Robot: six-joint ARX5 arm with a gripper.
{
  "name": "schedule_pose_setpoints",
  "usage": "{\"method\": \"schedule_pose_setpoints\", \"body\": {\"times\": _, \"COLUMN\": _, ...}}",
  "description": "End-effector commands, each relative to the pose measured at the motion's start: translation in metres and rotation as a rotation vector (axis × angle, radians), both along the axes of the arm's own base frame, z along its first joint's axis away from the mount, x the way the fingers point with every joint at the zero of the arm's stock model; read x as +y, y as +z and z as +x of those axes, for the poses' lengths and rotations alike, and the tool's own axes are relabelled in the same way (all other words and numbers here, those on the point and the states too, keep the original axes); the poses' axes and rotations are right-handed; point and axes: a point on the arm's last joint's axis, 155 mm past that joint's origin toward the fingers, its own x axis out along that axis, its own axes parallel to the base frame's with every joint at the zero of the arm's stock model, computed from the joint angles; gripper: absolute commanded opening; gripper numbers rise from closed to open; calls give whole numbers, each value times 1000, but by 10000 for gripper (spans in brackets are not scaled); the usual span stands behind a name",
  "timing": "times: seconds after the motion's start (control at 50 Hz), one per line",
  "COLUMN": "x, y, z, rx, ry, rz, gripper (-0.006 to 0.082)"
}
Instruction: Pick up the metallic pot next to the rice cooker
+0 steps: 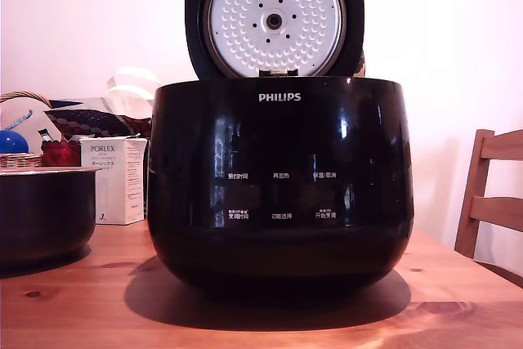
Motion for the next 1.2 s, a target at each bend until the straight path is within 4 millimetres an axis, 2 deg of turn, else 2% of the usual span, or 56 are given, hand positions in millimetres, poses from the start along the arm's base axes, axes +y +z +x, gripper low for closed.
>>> {"method": "schedule_pose_setpoints", "body": {"times": 0.0, "x": -1, "y": -26, "z": -4, "rx": 115, "ry": -14, "rz": 41, "gripper": -22}}
{"method": "schedule_pose_setpoints", "body": {"times": 0.12, "x": -4, "y": -65, "z": -23, "rx": 299, "ry": -60, "rz": 82, "gripper": -20}}
{"method": "schedule_pose_setpoints", "body": {"times": 0.18, "x": -7, "y": -79, "z": -30, "rx": 376, "ry": -81, "rz": 93, "gripper": 33}}
{"method": "schedule_pose_setpoints", "body": {"times": 0.32, "x": -3, "y": -100, "z": -31, "rx": 480, "ry": -62, "rz": 136, "gripper": 407}}
{"method": "schedule_pose_setpoints", "body": {"times": 0.36, "x": -2, "y": -103, "z": -26, "rx": 489, "ry": -46, "rz": 143, "gripper": 473}}
{"method": "schedule_pose_setpoints", "body": {"times": 0.4, "x": -1, "y": -106, "z": -23, "rx": 501, "ry": -35, "rz": 159, "gripper": 499}}
{"method": "schedule_pose_setpoints", "body": {"times": 0.64, "x": 7, "y": -133, "z": 0, "rx": 582, "ry": -5, "rz": 268, "gripper": 502}}
{"method": "schedule_pose_setpoints", "body": {"times": 0.8, "x": 11, "y": -145, "z": 18, "rx": 588, "ry": -54, "rz": 355, "gripper": 502}}
{"method": "schedule_pose_setpoints", "body": {"times": 1.18, "x": 41, "y": -183, "z": 72, "rx": 633, "ry": -26, "rz": 400, "gripper": 485}}
